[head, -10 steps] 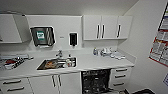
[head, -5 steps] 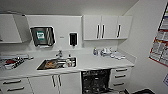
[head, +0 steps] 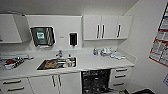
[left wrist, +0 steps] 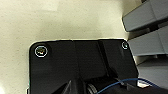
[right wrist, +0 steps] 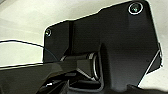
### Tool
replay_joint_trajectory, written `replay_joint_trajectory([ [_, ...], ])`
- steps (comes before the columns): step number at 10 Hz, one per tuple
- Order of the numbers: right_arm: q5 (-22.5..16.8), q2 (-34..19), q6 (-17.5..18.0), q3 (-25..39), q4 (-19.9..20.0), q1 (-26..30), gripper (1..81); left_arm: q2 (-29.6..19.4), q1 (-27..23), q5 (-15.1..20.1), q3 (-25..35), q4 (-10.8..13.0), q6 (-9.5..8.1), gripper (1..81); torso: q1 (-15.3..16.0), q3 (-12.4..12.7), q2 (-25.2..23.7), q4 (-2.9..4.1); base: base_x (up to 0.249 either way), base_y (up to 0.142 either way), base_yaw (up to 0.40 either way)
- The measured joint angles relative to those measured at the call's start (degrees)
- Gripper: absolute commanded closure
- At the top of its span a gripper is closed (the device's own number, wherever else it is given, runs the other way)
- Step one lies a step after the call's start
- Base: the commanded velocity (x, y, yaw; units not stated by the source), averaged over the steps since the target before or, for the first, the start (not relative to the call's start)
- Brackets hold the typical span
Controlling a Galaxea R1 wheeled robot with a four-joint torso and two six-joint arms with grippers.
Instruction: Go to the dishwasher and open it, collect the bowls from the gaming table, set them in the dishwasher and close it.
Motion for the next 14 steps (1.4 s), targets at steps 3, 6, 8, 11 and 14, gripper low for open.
replay_joint_trajectory([
  [3, 1.3, -0.8, 0.0, -0.2, 0.0, -0.3, 1.0, -0.4, 0.1, 0.0, 0.0, 0.1, 0.00, 1.0, 0.0, 0.0, 0.0, 0.00, 0.000, 0.000, 0.000],
  [6, 1.4, -0.3, 0.0, -0.1, 0.0, -0.3, 1.0, -0.2, 0.1, 0.0, 0.0, 0.2, 0.00, 1.0, 0.0, 0.0, 0.0, 0.00, 0.000, 0.000, 0.000],
  [8, 1.4, -0.2, -0.1, -0.1, 0.0, -0.3, 1.0, -0.2, 0.1, 0.1, 0.0, 0.2, -0.01, 1.0, 0.0, 0.0, 0.0, 0.00, 0.000, 0.000, 0.000],
  [11, 1.4, 0.0, -0.1, -0.1, 0.0, -0.3, 1.0, -0.3, 0.1, 0.1, 0.1, 0.2, -0.01, 1.0, 0.0, 0.0, 0.0, 0.00, 0.000, 0.000, 0.000],
  [14, 1.4, 0.0, -0.2, -0.1, 0.0, -0.3, 1.0, -0.4, 0.1, 0.1, 0.1, 0.3, 0.00, 1.0, 0.0, 0.0, 0.0, 0.00, 0.000, 0.000, 0.000],
])
